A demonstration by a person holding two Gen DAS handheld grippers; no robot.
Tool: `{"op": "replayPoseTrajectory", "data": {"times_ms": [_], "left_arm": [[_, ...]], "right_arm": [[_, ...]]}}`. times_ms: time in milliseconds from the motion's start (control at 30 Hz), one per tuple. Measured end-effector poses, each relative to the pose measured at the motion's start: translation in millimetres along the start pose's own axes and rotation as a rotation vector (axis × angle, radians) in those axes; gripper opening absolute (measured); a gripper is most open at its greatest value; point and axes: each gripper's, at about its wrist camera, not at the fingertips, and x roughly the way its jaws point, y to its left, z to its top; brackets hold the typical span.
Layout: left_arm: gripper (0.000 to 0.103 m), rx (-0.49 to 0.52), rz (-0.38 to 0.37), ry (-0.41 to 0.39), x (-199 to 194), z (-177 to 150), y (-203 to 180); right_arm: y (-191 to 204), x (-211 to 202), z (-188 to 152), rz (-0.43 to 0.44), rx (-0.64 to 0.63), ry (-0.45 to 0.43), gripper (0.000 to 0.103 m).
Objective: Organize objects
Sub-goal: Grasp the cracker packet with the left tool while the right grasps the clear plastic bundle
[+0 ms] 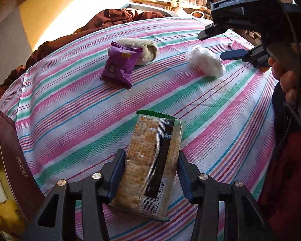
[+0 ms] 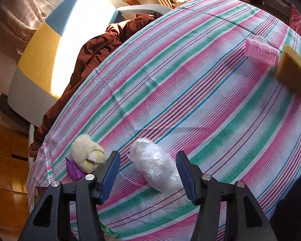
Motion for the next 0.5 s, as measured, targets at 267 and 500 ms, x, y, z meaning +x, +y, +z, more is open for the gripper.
{"op": "replayPoseTrajectory", "data": {"times_ms": [267,500], "left_arm": [[0.051,-0.015,-0.020,-0.042,-2.2,-5.3,1.7],[0.051,-0.024,-0.021,-0.064,-3.3,-8.0,1.9]], "right_arm": [[8.2,20.8,0.3,-0.110,-0.067,0.047,0.058],[17.5,30.9,-1.3,-0.151,-0.143,0.059,0.058]]}}
